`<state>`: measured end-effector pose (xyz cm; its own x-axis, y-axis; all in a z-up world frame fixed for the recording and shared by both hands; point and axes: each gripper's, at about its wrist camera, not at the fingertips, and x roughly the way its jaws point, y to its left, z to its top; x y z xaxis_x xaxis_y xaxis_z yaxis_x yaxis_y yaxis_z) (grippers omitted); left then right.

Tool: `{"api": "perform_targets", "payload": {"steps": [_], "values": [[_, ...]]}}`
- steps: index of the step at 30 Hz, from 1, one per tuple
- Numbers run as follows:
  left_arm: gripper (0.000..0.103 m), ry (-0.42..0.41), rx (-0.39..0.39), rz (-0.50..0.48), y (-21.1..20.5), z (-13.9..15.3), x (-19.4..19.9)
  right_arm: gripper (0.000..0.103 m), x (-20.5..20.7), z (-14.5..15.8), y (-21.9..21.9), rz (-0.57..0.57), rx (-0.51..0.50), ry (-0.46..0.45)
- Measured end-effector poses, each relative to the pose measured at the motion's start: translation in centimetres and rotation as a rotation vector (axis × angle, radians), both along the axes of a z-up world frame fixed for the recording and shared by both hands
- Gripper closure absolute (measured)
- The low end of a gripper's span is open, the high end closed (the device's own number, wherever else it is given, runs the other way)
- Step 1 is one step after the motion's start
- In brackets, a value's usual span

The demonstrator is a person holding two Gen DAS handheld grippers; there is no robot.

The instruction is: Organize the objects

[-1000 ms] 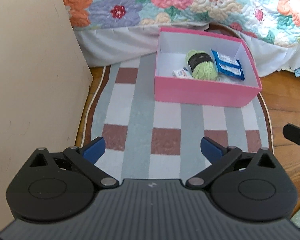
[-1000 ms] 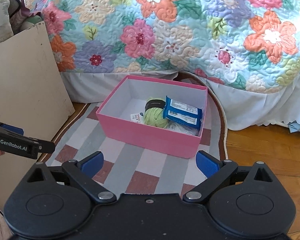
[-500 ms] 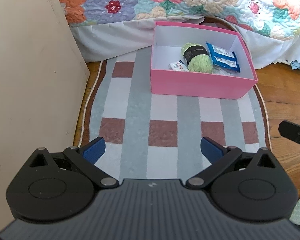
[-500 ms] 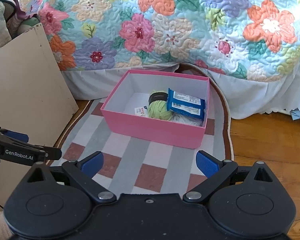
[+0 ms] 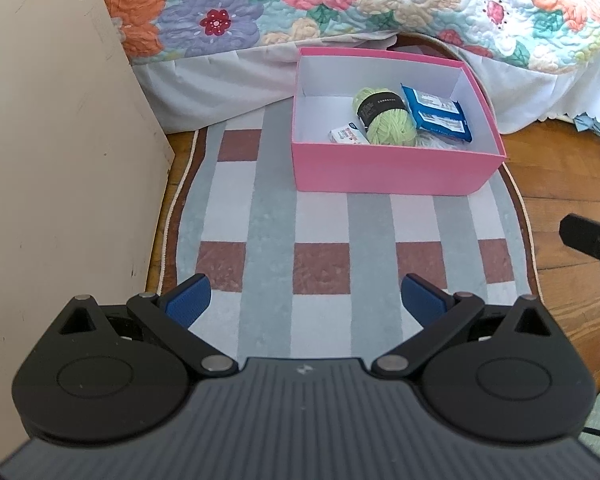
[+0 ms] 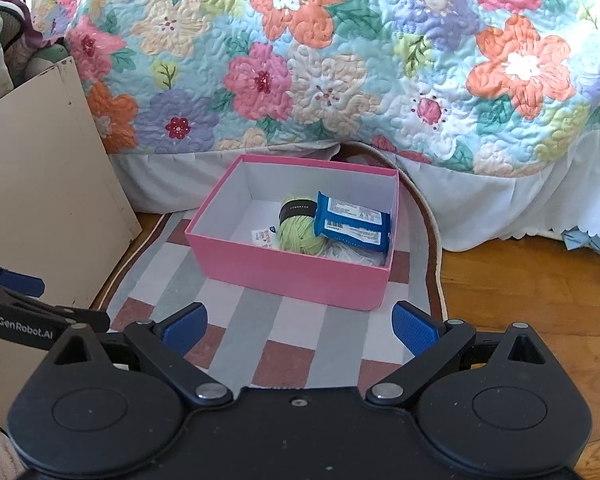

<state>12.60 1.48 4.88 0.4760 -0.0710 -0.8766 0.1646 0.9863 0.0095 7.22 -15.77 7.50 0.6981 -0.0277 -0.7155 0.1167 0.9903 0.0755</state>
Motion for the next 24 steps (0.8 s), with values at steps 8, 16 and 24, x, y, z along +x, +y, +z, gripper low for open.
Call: {"api": "perform_targets", "payload": {"steps": [8,16,24], "values": [[0.000,0.003,0.004,-0.010,-0.03,-0.14,-0.01,0.003,0.01,-0.30,0.39,0.011,-0.019,0.007],[0.000,0.006,-0.001,-0.020,-0.05,-0.31,0.06,0.003,0.09,-0.42,0.30,0.005,-0.022,0.006],[0.000,0.006,-0.004,-0.018,0.10,-0.34,-0.02,0.003,0.03,-0.37,0.70,0.007,-0.024,0.007]]}}
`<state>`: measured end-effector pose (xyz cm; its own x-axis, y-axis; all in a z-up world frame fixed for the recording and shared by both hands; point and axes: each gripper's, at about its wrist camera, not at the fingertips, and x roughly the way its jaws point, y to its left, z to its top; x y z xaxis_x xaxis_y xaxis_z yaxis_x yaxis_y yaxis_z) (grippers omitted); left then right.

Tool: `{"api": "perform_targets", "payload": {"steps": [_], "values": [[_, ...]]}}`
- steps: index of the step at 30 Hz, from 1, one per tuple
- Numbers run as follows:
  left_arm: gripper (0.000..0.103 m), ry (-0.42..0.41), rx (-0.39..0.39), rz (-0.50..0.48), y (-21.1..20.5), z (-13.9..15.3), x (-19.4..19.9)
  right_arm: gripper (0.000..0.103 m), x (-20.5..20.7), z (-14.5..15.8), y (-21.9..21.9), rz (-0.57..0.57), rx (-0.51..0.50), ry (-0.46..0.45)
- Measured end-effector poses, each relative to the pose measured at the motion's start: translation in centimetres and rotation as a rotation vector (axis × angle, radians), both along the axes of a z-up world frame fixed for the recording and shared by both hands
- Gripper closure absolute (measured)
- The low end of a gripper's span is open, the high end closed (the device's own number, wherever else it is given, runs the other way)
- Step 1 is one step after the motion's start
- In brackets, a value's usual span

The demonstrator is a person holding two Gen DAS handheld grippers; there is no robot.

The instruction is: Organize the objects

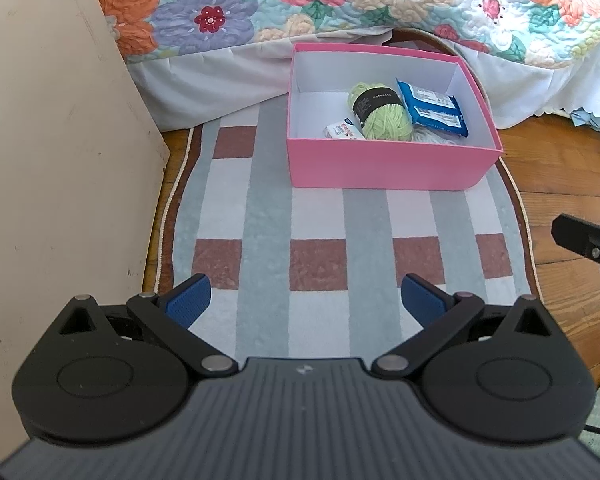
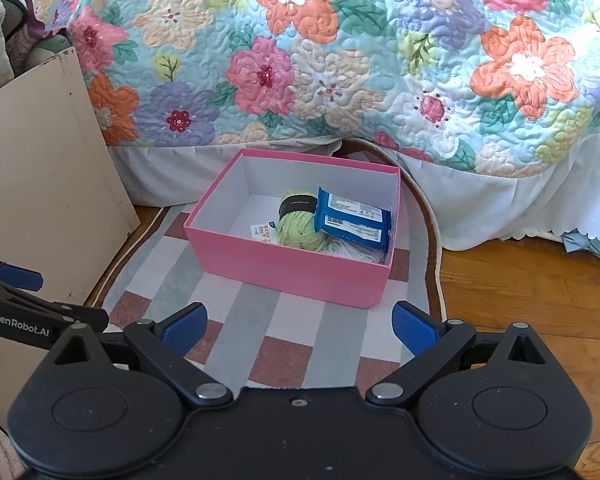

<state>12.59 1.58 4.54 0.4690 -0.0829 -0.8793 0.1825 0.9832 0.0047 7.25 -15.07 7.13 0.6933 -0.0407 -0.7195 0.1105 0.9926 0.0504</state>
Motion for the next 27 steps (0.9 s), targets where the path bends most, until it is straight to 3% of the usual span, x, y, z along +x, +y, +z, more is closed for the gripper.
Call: {"api": "perform_targets", "payload": {"steps": [27], "values": [[0.000,0.006,-0.002,-0.001,0.28,-0.03,0.11,0.003,-0.02,0.07,0.16,0.000,-0.001,0.001]]}}
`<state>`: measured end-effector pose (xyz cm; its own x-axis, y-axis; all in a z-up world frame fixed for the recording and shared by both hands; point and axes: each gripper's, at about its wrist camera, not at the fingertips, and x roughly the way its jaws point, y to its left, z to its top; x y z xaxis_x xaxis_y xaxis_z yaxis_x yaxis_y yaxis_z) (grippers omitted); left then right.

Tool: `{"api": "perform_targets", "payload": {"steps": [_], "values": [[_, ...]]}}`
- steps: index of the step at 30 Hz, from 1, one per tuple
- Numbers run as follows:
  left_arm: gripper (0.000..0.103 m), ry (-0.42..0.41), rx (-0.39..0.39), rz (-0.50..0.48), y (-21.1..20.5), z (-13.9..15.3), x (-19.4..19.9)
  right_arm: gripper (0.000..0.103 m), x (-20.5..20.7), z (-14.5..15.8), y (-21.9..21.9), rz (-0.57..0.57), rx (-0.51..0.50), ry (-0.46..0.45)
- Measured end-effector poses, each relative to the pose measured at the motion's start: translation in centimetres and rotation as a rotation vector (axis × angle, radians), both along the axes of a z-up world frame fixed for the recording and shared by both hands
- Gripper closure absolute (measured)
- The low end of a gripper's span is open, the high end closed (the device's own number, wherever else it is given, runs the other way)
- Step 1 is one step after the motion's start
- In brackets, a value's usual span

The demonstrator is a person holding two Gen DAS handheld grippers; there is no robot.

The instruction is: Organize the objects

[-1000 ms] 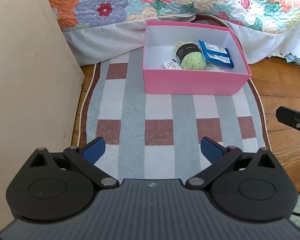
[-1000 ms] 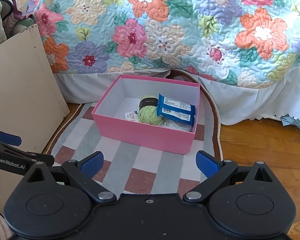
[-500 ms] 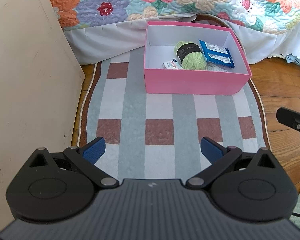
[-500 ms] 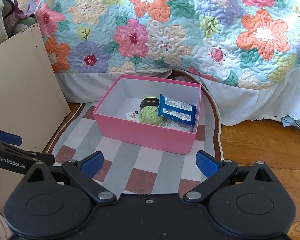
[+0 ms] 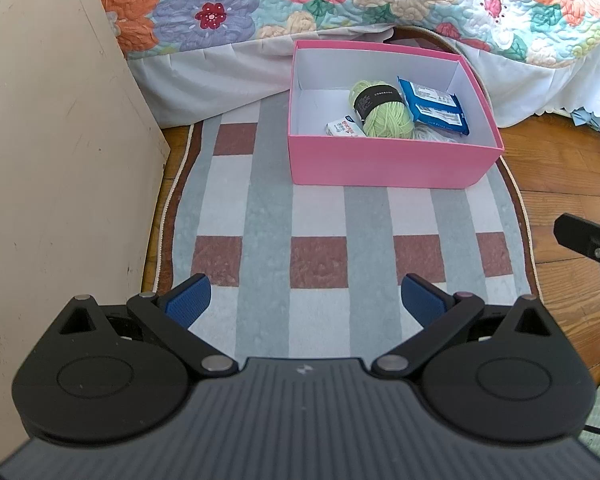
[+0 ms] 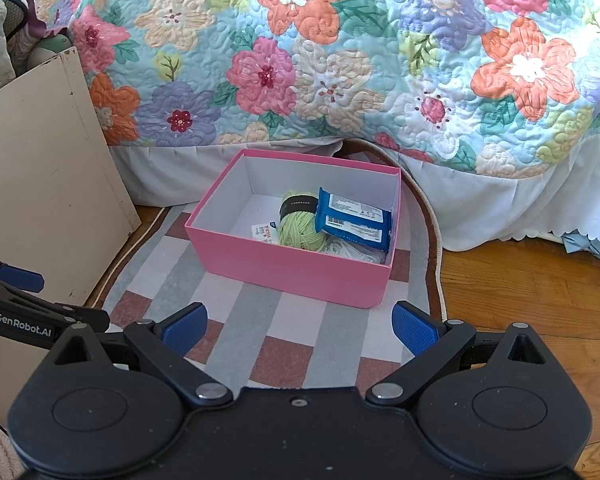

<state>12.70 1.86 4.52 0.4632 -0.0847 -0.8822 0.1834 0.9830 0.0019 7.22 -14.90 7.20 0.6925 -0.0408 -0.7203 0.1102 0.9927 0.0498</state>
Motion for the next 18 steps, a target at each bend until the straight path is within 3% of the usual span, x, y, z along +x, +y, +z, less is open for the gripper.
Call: {"api": "perform_targets", "payload": {"steps": [18], "values": [[0.000,-0.005,-0.009,-0.002,-0.02,0.10,-0.04,0.003,-0.09,-0.14,0.10,0.007,-0.001,0.003]]}}
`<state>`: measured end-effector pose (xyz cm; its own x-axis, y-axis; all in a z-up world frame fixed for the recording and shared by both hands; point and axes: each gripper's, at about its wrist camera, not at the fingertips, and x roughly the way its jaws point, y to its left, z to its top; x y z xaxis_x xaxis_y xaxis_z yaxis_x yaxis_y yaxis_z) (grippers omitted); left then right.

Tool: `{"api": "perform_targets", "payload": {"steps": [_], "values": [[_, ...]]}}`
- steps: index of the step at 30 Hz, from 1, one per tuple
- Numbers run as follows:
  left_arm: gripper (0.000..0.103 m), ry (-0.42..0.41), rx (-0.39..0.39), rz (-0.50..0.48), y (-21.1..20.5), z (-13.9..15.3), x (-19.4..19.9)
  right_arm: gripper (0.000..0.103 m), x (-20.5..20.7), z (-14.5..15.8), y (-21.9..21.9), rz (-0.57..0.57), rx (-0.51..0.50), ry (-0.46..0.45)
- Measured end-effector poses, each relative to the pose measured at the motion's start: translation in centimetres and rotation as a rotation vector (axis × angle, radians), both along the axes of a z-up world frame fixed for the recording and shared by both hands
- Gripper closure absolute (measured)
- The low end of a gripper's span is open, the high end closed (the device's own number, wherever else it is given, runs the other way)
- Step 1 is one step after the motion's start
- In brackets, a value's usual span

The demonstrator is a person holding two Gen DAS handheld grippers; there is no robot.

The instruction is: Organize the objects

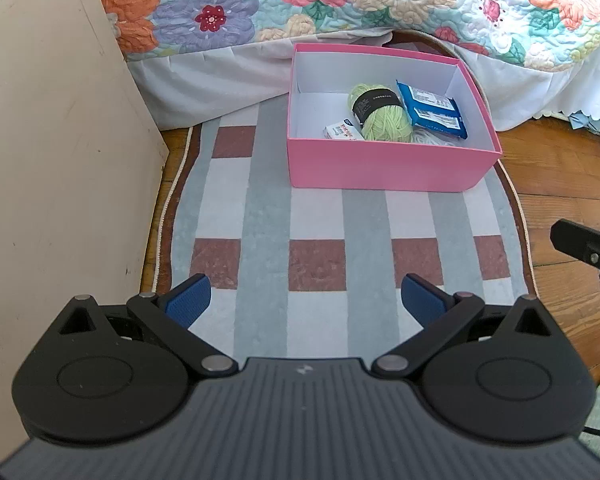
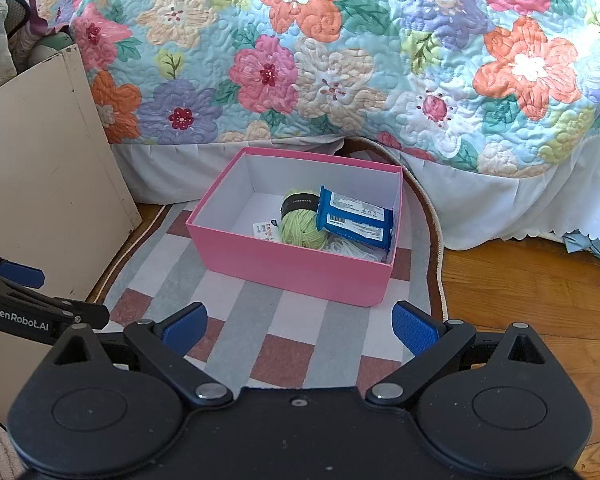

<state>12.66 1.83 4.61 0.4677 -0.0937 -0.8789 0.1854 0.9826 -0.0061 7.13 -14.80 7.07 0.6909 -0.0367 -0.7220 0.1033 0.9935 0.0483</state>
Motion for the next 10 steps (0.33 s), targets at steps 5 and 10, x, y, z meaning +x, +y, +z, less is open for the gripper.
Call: {"api": "perform_targets", "payload": {"steps": [5,10], "values": [[0.000,0.002,0.001,-0.003,0.01,-0.04,0.06,0.003,0.03,-0.06,-0.14,0.004,-0.001,0.002],[0.000,0.009,-0.001,0.001,0.04,-0.09,0.18,0.003,0.02,-0.30,-0.32,0.011,-0.003,0.007]]}}
